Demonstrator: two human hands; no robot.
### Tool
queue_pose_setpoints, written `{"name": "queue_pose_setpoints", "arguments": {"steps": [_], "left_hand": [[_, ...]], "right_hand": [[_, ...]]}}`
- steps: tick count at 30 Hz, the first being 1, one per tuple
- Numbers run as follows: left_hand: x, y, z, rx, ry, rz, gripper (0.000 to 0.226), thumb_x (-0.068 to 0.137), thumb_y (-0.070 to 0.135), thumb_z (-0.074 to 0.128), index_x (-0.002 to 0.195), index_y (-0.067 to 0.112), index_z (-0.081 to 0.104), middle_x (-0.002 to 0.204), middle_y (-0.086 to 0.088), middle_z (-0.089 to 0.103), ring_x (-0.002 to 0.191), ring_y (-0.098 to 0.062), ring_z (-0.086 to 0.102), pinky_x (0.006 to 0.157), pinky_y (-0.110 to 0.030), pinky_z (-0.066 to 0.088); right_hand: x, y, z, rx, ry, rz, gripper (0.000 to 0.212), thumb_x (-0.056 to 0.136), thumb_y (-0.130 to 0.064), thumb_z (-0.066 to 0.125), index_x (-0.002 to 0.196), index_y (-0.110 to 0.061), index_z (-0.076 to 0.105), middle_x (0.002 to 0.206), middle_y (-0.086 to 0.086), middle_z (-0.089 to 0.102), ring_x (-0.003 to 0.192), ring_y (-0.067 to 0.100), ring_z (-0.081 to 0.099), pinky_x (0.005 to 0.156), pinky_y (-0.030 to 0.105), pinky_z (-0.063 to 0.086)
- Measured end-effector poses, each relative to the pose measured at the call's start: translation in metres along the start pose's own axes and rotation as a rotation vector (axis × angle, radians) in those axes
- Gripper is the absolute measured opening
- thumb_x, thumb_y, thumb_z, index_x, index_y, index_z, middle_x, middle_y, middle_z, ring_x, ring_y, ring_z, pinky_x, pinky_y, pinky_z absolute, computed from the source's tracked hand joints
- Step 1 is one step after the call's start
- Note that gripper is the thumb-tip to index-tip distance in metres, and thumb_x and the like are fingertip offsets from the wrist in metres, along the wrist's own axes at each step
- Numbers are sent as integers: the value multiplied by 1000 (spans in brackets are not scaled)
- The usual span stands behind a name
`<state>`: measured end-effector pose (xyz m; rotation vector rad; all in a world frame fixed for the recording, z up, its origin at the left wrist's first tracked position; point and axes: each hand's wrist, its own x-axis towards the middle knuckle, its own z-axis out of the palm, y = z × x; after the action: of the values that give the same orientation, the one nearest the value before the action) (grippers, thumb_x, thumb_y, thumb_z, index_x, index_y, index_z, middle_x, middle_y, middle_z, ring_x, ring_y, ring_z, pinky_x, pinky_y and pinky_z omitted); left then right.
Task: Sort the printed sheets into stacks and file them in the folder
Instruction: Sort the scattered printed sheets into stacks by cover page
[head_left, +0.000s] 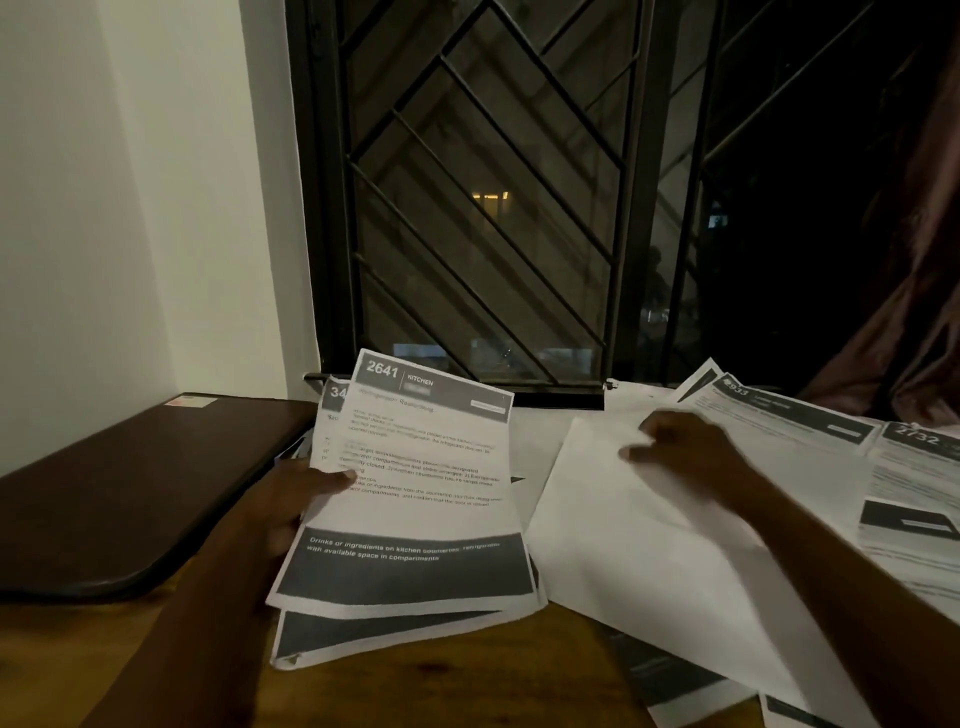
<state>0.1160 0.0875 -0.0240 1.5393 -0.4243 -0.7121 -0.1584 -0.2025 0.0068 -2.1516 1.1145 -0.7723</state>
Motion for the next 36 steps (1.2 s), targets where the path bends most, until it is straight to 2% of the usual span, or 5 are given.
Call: {"name": "queue_pose_setpoints", "arguments": {"steps": [11,17,20,31,36], "left_hand": [[12,-1,11,105,10,-72,30,83,-11,58,110,0,65,115,-24,66,107,-44,61,101,-57,44],[6,-2,15,-43,-35,-75,30,88,-12,47,109,3,62,116,-23,64,107,-42,60,99,-53,44],[7,-3,14,-99,-23,-64,30,89,-9,48,109,6,63,116,-22,66,90,-36,66,82,-44,53],[-2,3,13,-86,-82,-48,43,77,21,71,117,9,63,115,-21,68,109,-40,63,102,-60,42],[-3,4,19,42,-54,-14,17,87,-1,62,101,9,63,122,-23,63,109,-41,61,101,-59,42]], "right_hand": [[-48,-127,-78,133,1069,-819,22,90,-25,60,95,-3,58,87,6,61,81,19,56,82,41,47],[-75,-113,14,343,453,-940,26,85,9,56,103,-10,58,100,-5,58,96,-8,53,85,8,42],[-87,-63,59,231,170,-951,28,87,1,55,97,-23,65,102,-11,62,105,-7,53,102,19,39],[-75,-15,53,319,-267,-559,47,70,4,77,47,-34,63,132,-20,44,128,-1,40,88,4,42],[-75,-11,57,45,-212,-741,16,69,-42,76,83,-38,69,126,-32,51,128,-12,34,106,10,26]]}}
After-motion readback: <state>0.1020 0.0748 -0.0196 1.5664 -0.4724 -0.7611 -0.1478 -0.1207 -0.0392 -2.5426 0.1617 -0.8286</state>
